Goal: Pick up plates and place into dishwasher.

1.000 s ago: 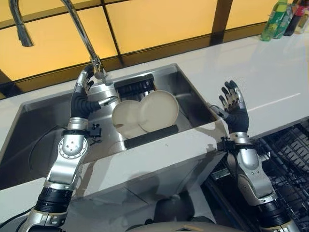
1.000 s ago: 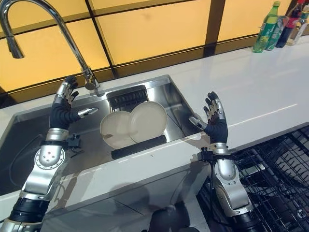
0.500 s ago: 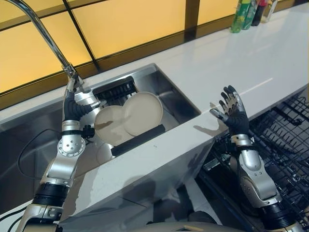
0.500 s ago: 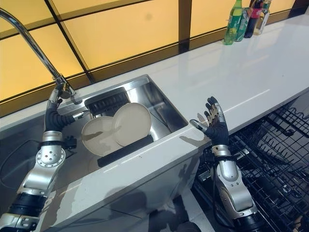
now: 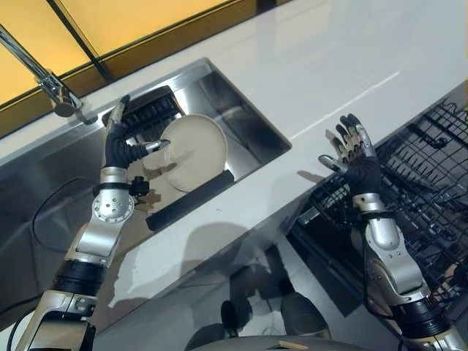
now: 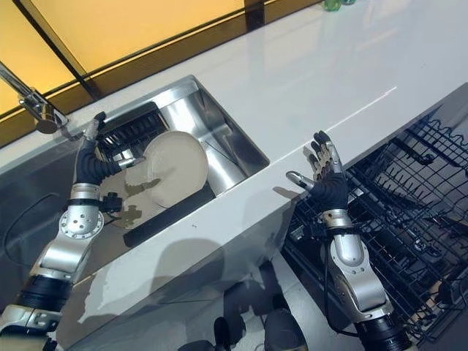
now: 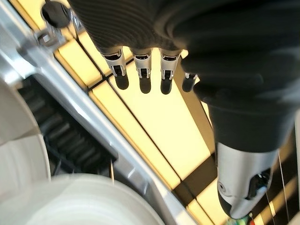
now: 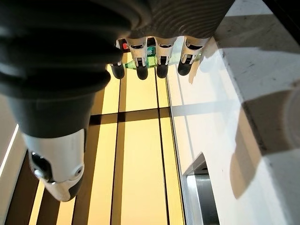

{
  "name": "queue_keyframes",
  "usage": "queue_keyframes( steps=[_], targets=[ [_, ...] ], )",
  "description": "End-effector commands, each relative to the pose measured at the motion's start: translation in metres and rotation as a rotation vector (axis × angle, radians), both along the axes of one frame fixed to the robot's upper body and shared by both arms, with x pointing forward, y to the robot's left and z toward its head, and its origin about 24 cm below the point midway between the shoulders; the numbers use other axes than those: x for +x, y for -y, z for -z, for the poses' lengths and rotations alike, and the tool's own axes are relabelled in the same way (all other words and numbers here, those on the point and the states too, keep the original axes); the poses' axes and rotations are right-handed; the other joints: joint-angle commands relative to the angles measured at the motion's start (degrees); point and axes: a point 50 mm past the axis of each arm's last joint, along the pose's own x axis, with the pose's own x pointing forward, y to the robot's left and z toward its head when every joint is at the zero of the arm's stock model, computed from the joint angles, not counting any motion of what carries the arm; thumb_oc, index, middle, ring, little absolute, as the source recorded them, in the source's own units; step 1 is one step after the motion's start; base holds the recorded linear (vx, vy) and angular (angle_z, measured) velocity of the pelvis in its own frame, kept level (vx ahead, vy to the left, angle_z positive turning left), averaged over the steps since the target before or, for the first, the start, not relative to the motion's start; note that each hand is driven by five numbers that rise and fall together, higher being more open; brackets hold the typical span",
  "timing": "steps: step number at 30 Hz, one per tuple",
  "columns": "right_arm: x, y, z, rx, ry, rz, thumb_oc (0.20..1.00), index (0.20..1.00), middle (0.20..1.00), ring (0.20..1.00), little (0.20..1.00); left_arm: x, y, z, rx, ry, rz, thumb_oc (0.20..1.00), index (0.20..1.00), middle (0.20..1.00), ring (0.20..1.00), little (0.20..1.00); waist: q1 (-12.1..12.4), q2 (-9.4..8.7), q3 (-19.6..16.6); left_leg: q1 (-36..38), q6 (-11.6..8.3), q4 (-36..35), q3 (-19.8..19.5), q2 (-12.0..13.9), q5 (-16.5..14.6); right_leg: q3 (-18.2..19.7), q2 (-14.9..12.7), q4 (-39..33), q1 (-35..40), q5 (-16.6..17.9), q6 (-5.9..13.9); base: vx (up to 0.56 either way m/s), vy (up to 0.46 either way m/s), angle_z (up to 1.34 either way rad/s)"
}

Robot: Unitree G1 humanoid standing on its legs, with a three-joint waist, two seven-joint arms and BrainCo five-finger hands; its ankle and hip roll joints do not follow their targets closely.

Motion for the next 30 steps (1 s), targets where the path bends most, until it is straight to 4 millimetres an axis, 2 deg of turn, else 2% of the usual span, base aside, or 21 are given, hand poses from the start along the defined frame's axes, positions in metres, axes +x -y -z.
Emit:
queue_keyframes(
  steps=[1, 10, 13, 17, 26, 30],
  targets=[
    [-0.003, 0.005, -0.006, -0.014, 0.040, 0.016, 1.000, 1.000, 1.000, 1.000, 1.000, 0.005, -0.005, -0.036, 0.111, 0.128, 0.018, 1.000, 1.000, 1.000, 1.000, 1.000, -0.8, -2.05, -1.1, -8.4, 2.65, 10.4, -2.3, -3.3, -4.4, -0.3, -3.0, -5.4, -0.6, 5.6, 3.35, 0.00, 0.009, -0.05],
    [-0.003, 0.006, -0.006, -0.033, 0.042, 0.023, 1.000, 1.000, 1.000, 1.000, 1.000, 0.012, -0.003, -0.040, 0.122, 0.118, 0.044, 1.000, 1.000, 1.000, 1.000, 1.000, -1.3, -1.99, -0.1, -9.1, 2.78, 10.9, -1.6, -3.6, -4.2, -0.3, -3.0, -4.9, -1.4, 5.7, 3.12, 0.02, 0.007, -0.03],
    [-0.004, 0.008, -0.005, -0.045, 0.038, 0.025, 1.000, 1.000, 1.000, 1.000, 1.000, 0.015, -0.009, -0.028, 0.144, 0.023, -0.024, 1.000, 1.000, 1.000, 1.000, 1.000, -1.4, -1.55, 0.2, -9.1, 2.74, 10.9, -1.5, -3.8, -4.0, -0.2, -3.1, -4.9, -1.4, 5.7, 3.06, 0.03, 0.036, -0.07],
    [-0.002, 0.009, -0.009, -0.067, 0.032, 0.021, 1.000, 1.000, 1.000, 1.000, 1.000, 0.019, -0.029, -0.013, 0.135, -0.066, -0.139, 1.000, 1.000, 1.000, 1.000, 1.000, -1.9, -1.20, 0.3, -8.9, 2.76, 11.1, -1.2, -4.0, -4.0, -0.1, -3.3, -4.7, -1.3, 5.6, 3.09, 0.04, 0.045, -0.10],
    [-0.002, 0.012, -0.010, -0.101, 0.037, 0.009, 1.000, 1.000, 1.000, 1.000, 1.000, 0.027, -0.029, 0.000, 0.111, -0.157, -0.142, 1.000, 1.000, 1.000, 1.000, 1.000, -2.6, -0.99, 1.7, -9.6, 2.69, 11.8, -0.8, -4.2, -3.8, 0.2, -3.3, -3.9, -2.3, 5.7, 2.96, 0.01, 0.012, -0.05],
    [0.000, 0.011, -0.015, -0.113, 0.045, 0.009, 1.000, 1.000, 1.000, 1.000, 1.000, 0.030, -0.041, 0.008, 0.119, -0.201, -0.236, 1.000, 1.000, 1.000, 1.000, 1.000, -2.9, -0.84, 2.2, -10.0, 2.61, 12.0, -0.7, -4.3, -3.5, 0.3, -3.3, -3.9, -2.7, 5.8, 2.81, -0.01, 0.010, -0.05]
  ],
)
